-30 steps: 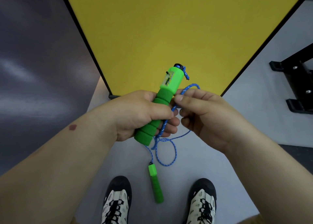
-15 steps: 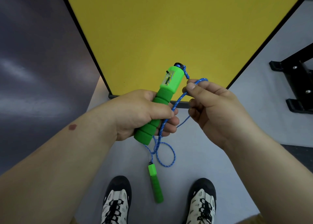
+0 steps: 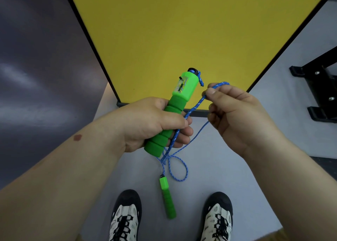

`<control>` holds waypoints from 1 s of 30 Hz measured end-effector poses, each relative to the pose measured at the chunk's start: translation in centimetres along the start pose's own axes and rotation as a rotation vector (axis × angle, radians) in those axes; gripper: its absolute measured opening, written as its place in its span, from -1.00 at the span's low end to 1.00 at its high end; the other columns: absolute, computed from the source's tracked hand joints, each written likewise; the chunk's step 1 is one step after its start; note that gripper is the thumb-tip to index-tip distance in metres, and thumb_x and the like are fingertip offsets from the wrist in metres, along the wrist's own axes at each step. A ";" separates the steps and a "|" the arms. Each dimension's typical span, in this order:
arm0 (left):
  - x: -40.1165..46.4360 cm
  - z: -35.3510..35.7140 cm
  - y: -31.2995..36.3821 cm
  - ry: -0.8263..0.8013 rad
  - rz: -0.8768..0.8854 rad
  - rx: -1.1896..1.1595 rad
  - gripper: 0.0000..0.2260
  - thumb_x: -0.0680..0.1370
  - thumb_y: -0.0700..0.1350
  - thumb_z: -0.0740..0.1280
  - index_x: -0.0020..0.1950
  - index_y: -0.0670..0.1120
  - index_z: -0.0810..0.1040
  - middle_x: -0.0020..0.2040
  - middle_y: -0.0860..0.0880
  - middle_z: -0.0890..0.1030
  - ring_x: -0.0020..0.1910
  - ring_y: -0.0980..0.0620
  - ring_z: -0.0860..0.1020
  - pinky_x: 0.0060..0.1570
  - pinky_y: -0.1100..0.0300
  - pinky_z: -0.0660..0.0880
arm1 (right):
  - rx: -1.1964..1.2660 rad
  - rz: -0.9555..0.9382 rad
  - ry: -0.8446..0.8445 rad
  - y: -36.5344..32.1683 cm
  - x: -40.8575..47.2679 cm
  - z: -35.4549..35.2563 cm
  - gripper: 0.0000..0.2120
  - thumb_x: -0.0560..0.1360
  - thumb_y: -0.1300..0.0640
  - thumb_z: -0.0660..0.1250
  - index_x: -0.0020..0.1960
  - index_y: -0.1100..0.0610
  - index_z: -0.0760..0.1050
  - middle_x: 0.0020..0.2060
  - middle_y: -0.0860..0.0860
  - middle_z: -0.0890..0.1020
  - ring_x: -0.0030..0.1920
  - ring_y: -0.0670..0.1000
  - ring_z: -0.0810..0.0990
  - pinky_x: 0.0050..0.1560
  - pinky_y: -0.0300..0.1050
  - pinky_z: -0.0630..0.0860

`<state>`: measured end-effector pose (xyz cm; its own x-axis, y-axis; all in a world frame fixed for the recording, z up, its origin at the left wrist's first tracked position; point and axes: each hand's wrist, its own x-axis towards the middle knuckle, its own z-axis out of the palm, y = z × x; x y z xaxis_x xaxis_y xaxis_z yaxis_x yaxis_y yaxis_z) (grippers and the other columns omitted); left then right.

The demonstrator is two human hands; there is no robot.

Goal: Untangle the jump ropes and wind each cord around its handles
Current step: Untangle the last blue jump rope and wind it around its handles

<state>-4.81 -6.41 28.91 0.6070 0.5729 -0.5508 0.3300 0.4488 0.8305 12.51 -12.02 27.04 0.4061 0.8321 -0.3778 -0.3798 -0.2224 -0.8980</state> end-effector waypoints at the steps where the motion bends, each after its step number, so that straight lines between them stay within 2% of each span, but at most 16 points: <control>1: 0.0 0.0 0.0 0.005 0.004 0.004 -0.95 0.58 -0.28 0.35 0.02 -0.23 0.57 -0.20 -0.14 0.68 -0.21 -0.07 0.68 -0.09 0.06 0.66 | 0.005 0.012 -0.007 0.0 0.0 0.0 -0.95 0.50 0.19 0.46 -0.05 0.10 0.67 -0.16 0.06 0.63 -0.36 -0.08 0.48 -0.29 -0.20 0.46; 4: 0.1 0.0 0.0 0.011 0.009 0.010 -0.96 0.57 -0.28 0.36 0.00 -0.22 0.58 -0.20 -0.15 0.68 -0.20 -0.07 0.68 -0.02 -0.01 0.65 | -0.026 0.077 -0.097 0.4 -0.3 0.2 -0.90 0.49 0.15 0.46 0.00 0.10 0.65 -0.10 0.06 0.64 -0.35 -0.09 0.48 -0.29 -0.21 0.46; 8: 0.0 0.0 0.0 0.003 0.013 0.019 -0.98 0.57 -0.24 0.37 -0.05 -0.15 0.59 -0.21 -0.12 0.68 -0.19 -0.06 0.67 0.06 -0.07 0.61 | -0.085 0.144 -0.214 0.5 -0.8 0.5 -0.80 0.49 0.11 0.45 0.06 0.19 0.64 -0.18 0.04 0.65 -0.35 -0.09 0.48 -0.30 -0.22 0.47; 12: -0.1 0.1 0.1 -0.002 0.012 -0.009 -0.94 0.58 -0.28 0.34 -0.07 -0.17 0.58 -0.24 -0.13 0.66 -0.24 -0.05 0.65 -0.05 0.02 0.64 | -0.081 0.104 -0.259 0.1 -0.9 0.6 -0.83 0.37 0.13 0.50 -0.06 0.14 0.64 -0.26 0.01 0.61 -0.37 -0.10 0.47 -0.31 -0.24 0.45; 14: -0.1 0.3 0.2 0.003 0.005 -0.011 -0.96 0.58 -0.28 0.34 -0.05 -0.19 0.58 -0.24 -0.13 0.65 -0.26 -0.04 0.65 -0.09 0.06 0.64 | -0.086 0.061 -0.245 0.1 -0.9 0.6 -0.93 0.38 0.21 0.50 -0.18 0.07 0.66 -0.28 -0.01 0.61 -0.38 -0.10 0.47 -0.31 -0.23 0.44; 15: -0.2 0.3 0.2 0.012 0.001 -0.011 -0.98 0.57 -0.27 0.35 -0.03 -0.19 0.57 -0.24 -0.12 0.66 -0.26 -0.03 0.66 -0.10 0.06 0.65 | -0.096 0.035 -0.219 0.2 -0.8 0.6 -0.90 0.41 0.24 0.49 -0.21 0.06 0.65 -0.29 -0.02 0.61 -0.38 -0.09 0.46 -0.31 -0.22 0.43; 20: -0.2 0.4 0.2 0.033 -0.005 -0.014 -0.93 0.55 -0.26 0.38 0.00 -0.23 0.55 -0.24 -0.13 0.67 -0.25 -0.05 0.67 -0.03 -0.01 0.64 | -0.082 -0.043 -0.026 0.2 -0.4 0.3 -0.94 0.46 0.21 0.49 -0.10 0.10 0.65 -0.30 -0.04 0.60 -0.39 -0.09 0.45 -0.27 -0.17 0.43; 23: -0.2 0.4 0.2 0.025 -0.003 -0.015 -0.90 0.56 -0.26 0.38 0.04 -0.25 0.53 -0.24 -0.14 0.66 -0.25 -0.06 0.66 0.02 -0.06 0.62 | -0.052 -0.031 0.011 0.3 -0.2 0.1 -0.95 0.47 0.18 0.49 -0.08 0.11 0.65 -0.31 -0.04 0.60 -0.38 -0.08 0.45 -0.29 -0.19 0.44; 25: -0.1 0.3 0.1 0.028 -0.006 -0.010 -0.88 0.56 -0.25 0.39 0.05 -0.25 0.53 -0.23 -0.14 0.67 -0.25 -0.06 0.67 -0.03 -0.03 0.64 | -0.032 0.022 -0.039 0.3 -0.4 0.2 -0.95 0.48 0.13 0.48 -0.14 0.08 0.64 -0.25 -0.02 0.65 -0.37 -0.09 0.46 -0.28 -0.20 0.45; 27: -0.1 0.3 0.1 0.034 -0.006 -0.002 -0.90 0.56 -0.24 0.39 0.04 -0.24 0.55 -0.22 -0.14 0.68 -0.23 -0.06 0.68 -0.05 -0.02 0.65 | -0.020 0.088 -0.134 0.5 -0.5 0.4 -0.89 0.49 0.08 0.46 -0.10 0.12 0.60 -0.21 -0.03 0.66 -0.36 -0.11 0.46 -0.27 -0.20 0.46; 30: -0.1 0.3 0.1 0.020 0.003 0.002 -0.97 0.56 -0.24 0.38 -0.01 -0.19 0.58 -0.22 -0.14 0.68 -0.23 -0.06 0.68 -0.01 -0.04 0.63 | -0.080 0.123 -0.227 0.6 -0.8 0.6 -0.89 0.47 0.13 0.47 -0.06 0.14 0.59 -0.30 -0.04 0.61 -0.37 -0.11 0.48 -0.31 -0.23 0.46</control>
<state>-4.64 -6.58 29.05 0.5930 0.5881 -0.5499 0.3298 0.4457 0.8322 11.48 -12.53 26.95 0.1610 0.8868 -0.4331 -0.3444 -0.3608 -0.8667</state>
